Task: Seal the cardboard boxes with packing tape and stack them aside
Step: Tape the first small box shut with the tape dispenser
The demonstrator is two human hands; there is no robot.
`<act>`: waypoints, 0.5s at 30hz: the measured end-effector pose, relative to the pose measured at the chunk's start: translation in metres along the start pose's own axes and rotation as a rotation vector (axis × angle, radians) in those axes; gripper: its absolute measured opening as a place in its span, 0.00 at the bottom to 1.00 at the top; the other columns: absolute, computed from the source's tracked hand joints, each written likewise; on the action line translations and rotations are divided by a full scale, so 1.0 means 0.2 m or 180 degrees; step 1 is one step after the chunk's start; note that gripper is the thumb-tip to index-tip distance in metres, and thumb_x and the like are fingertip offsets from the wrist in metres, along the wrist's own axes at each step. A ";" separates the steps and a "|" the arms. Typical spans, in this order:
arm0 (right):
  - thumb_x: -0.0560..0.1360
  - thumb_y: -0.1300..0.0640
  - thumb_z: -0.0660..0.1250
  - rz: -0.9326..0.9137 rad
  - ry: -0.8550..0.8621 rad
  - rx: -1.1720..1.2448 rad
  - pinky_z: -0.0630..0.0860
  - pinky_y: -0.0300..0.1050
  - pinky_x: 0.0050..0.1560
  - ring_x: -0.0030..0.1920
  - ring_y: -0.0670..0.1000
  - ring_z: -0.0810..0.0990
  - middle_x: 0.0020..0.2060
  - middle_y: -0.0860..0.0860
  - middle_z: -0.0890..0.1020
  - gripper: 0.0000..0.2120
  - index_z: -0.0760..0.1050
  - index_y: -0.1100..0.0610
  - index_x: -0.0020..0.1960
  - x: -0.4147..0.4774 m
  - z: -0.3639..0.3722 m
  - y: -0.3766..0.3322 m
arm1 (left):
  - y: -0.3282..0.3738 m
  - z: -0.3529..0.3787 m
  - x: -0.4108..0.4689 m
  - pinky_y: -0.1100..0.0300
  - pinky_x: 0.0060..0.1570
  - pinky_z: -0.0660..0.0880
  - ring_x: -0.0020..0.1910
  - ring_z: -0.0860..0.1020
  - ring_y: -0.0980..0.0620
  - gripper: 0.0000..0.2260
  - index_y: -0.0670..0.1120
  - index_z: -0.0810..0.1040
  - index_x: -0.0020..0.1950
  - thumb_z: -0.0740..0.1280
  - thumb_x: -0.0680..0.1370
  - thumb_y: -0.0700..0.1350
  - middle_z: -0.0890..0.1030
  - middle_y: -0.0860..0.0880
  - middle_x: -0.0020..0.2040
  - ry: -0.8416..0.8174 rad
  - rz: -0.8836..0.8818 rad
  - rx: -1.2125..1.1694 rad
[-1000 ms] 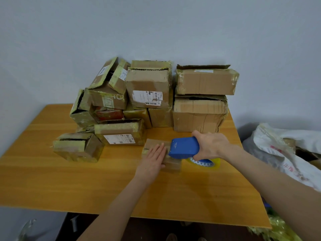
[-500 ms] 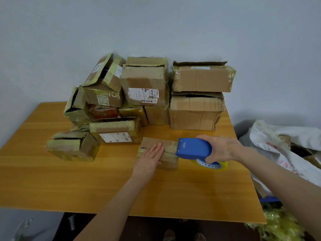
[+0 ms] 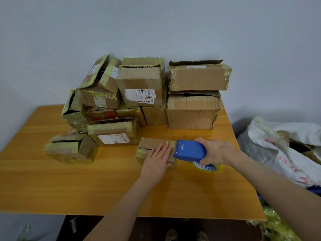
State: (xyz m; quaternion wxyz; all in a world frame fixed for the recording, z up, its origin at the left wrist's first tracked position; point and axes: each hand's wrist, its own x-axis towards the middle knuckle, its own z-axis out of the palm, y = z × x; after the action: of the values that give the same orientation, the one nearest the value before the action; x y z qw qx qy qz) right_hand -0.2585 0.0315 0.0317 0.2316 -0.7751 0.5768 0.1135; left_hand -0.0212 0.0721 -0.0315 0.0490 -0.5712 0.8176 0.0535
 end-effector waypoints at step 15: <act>0.68 0.46 0.71 0.0151 -0.0230 0.0247 0.77 0.50 0.50 0.52 0.51 0.77 0.52 0.43 0.77 0.34 0.59 0.39 0.70 -0.10 0.01 0.18 | -0.03 0.02 0.01 0.56 0.74 0.39 0.78 0.41 0.52 0.28 0.50 0.39 0.78 0.51 0.84 0.52 0.36 0.54 0.76 -0.0042 0.0024 0.0076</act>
State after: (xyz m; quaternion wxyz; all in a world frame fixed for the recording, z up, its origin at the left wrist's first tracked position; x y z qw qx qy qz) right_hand -0.2987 0.0405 0.0313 0.2794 -0.7470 0.5902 0.1244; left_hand -0.0165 0.0694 -0.0367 0.0610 -0.5671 0.8200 0.0477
